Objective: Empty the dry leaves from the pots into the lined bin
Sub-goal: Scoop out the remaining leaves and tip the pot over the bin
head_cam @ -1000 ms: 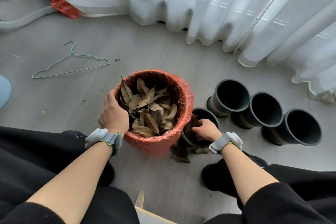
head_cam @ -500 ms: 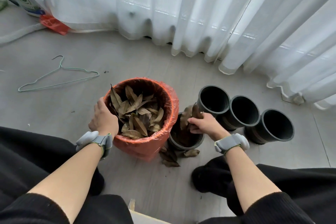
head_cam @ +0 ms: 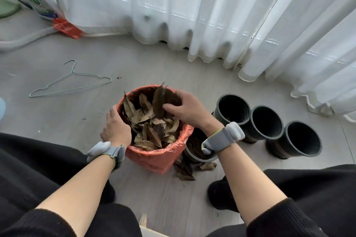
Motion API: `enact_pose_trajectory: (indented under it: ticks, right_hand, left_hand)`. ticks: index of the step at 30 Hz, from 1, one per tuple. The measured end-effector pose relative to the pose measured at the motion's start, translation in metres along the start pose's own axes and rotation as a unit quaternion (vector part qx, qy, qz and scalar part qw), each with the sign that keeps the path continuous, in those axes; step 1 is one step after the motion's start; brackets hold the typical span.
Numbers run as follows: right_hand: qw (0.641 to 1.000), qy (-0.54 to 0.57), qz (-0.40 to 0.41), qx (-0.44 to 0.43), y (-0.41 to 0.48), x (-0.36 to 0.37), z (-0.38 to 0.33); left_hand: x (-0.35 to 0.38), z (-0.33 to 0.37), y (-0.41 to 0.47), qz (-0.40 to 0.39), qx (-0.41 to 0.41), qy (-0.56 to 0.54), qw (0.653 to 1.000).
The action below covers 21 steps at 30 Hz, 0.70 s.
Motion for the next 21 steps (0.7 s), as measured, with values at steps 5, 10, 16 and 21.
enact_pose_trajectory:
  ticks: [5, 10, 16, 21]
  right_hand:
    - [0.999, -0.041, 0.003, 0.009, 0.01, 0.005, 0.007]
    - [0.99, -0.047, 0.115, 0.062, 0.006, -0.029, 0.05]
    - [0.948, -0.159, -0.007, 0.275, -0.013, -0.025, 0.161]
    - [0.897, -0.203, -0.122, 0.372, -0.015, 0.024, 0.217]
  left_hand:
    - [-0.001, 0.0, 0.001, -0.006, 0.002, 0.0, 1.0]
    - [-0.001, -0.001, 0.002, 0.001, 0.006, -0.001, 1.0]
    - [0.0, -0.003, 0.001, 0.012, 0.012, 0.0, 1.0]
    - [0.002, 0.003, 0.002, 0.022, 0.023, 0.002, 0.999]
Point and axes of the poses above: each hand's wrist, its own y-axis towards the middle knuckle, its own x-axis out of the palm, z = x × y, the point moved 5 cm from there along y, towards the middle knuckle, and after that the axes turned 15 degrees about -z, right-handed, at the moved point
